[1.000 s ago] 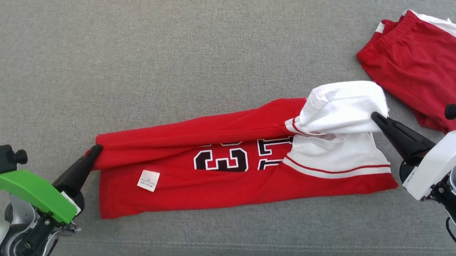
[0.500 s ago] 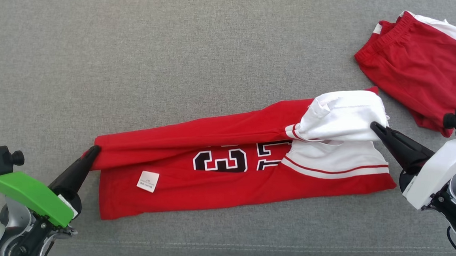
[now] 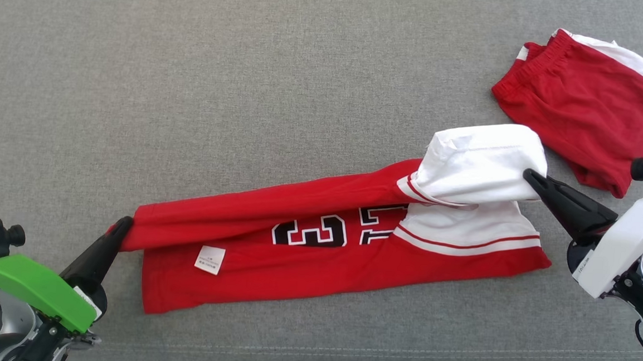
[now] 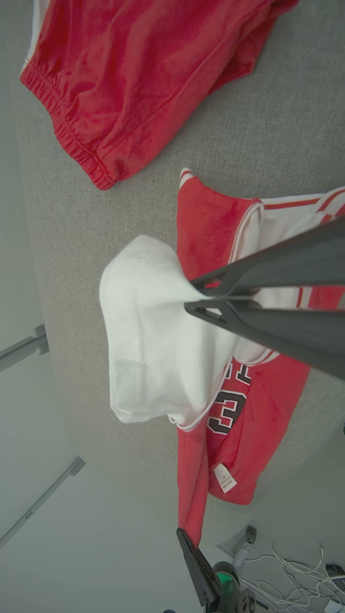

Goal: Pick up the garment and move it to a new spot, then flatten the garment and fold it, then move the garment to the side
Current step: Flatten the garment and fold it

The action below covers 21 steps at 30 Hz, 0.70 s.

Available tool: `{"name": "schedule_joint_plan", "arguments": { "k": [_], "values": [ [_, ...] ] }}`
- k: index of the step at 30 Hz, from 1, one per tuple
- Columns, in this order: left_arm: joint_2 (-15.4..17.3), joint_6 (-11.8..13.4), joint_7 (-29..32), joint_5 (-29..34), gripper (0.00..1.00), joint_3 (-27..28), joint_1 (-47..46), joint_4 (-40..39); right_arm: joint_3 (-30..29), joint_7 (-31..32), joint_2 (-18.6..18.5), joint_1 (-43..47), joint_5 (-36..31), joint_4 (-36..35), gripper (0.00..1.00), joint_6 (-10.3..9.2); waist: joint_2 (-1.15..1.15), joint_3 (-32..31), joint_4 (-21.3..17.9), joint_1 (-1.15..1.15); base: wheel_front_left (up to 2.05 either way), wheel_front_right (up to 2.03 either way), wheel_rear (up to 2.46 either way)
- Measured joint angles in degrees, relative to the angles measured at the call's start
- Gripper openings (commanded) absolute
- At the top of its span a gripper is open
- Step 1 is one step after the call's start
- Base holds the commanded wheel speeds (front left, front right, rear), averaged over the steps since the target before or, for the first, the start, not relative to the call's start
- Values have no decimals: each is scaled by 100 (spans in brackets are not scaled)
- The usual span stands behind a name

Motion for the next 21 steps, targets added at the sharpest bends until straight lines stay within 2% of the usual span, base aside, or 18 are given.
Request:
{"name": "schedule_joint_plan", "arguments": {
  "k": [21],
  "values": [
    [48, 118, -30, -48, 0, 32, 160, -376, 96, 151, 3, 422, 157, -290, 0, -132, 0, 293, -103, 0, 0, 0, 0]
  ]
}}
